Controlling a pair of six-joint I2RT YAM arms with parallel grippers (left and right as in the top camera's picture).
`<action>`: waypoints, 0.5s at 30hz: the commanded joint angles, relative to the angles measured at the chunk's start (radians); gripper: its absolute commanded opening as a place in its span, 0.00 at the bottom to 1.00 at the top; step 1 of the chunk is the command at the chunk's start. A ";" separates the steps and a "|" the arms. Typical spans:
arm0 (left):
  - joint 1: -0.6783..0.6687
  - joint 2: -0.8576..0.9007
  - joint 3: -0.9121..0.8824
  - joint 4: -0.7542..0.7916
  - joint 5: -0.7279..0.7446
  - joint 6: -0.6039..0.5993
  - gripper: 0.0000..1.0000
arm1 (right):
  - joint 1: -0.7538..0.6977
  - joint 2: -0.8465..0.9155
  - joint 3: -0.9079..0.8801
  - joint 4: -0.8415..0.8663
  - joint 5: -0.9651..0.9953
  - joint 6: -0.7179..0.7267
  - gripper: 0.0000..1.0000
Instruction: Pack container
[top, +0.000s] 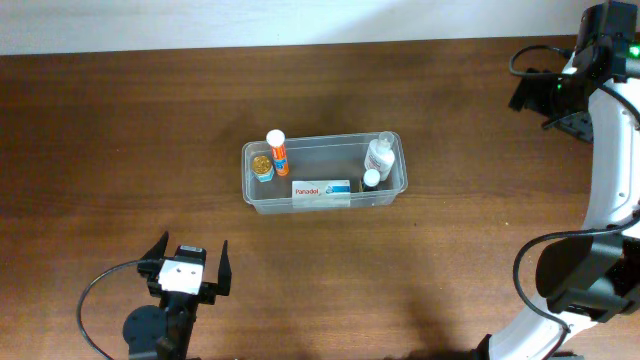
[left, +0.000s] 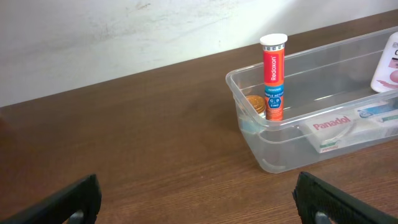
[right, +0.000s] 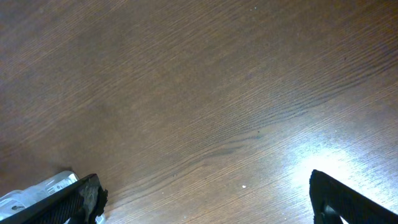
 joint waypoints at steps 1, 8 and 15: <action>0.005 -0.010 -0.010 0.001 -0.004 -0.006 0.99 | -0.004 -0.028 0.018 0.000 0.009 0.008 0.98; 0.005 -0.010 -0.010 0.001 -0.004 -0.006 0.99 | 0.064 -0.093 0.018 0.000 0.039 0.007 0.98; 0.005 -0.010 -0.010 0.001 -0.004 -0.006 0.99 | 0.242 -0.238 0.012 0.056 0.117 -0.027 0.98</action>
